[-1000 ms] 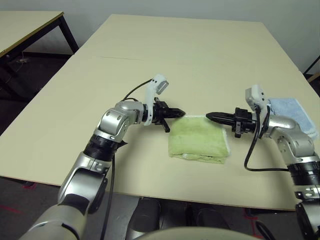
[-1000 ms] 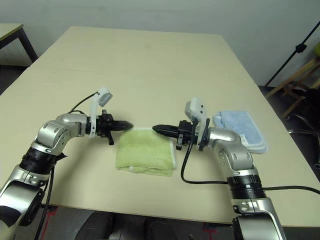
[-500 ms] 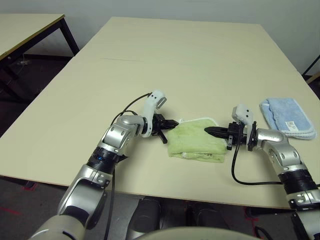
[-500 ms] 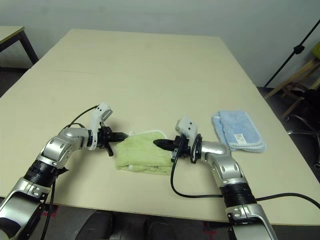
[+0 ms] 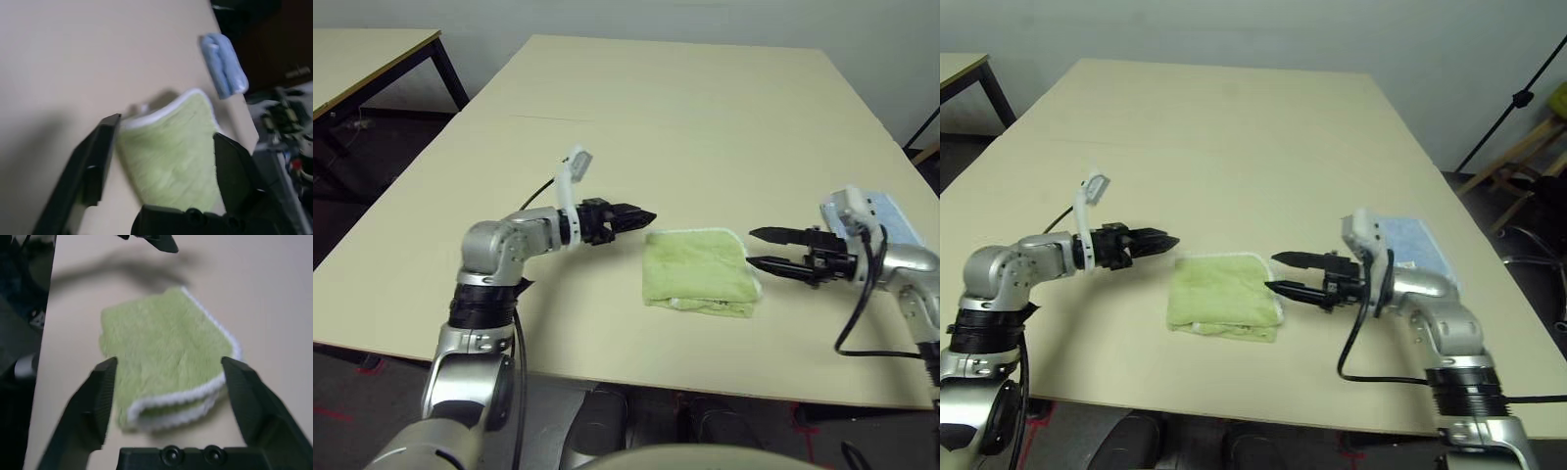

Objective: Fold the towel and set it aside.

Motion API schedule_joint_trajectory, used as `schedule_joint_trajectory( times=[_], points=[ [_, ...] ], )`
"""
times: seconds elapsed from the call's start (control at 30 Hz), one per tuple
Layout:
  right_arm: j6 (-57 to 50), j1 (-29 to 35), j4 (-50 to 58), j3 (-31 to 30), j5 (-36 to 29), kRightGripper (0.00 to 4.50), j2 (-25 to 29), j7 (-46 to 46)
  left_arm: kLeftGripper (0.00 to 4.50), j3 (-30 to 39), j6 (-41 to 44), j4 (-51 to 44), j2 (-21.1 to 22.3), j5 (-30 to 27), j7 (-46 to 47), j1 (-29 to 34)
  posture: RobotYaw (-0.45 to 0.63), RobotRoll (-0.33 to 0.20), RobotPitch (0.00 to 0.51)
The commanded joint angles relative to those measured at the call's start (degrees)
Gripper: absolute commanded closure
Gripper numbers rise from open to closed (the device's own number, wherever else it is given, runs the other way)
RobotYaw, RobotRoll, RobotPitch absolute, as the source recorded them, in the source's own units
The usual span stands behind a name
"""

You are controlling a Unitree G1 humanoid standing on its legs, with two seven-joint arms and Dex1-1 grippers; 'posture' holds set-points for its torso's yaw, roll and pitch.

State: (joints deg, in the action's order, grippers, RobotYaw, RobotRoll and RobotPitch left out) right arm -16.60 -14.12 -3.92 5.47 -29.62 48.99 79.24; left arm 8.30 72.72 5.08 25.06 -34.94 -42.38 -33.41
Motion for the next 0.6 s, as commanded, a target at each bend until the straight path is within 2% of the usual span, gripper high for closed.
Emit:
schedule_joint_trajectory(
  times=[0.03,0.13,0.27,0.6],
  points=[
    [0.7,-0.1,-0.7,2.4,-0.4,0.0,3.2,2.7,0.01,-1.3,8.4,2.3,1.5,-2.7,-0.8,0.8,0.12,0.0,0.082],
    [1.0,0.1,-1.3,3.6,-0.5,0.0,5.5,4.9,0.01,-3.0,12.0,4.3,1.3,-3.1,-0.5,-0.1,0.11,0.0,0.084],
    [1.0,1.3,-0.9,5.3,-1.0,0.0,8.4,7.7,0.01,-2.3,17.6,9.0,-2.6,-2.6,2.7,-3.0,0.1,0.0,0.086],
    [0.5,3.2,1.2,6.5,-1.8,0.0,9.1,8.2,0.01,-1.5,19.0,15.2,-11.7,-1.4,8.0,-6.9,0.08,0.0,0.092]
  ],
)
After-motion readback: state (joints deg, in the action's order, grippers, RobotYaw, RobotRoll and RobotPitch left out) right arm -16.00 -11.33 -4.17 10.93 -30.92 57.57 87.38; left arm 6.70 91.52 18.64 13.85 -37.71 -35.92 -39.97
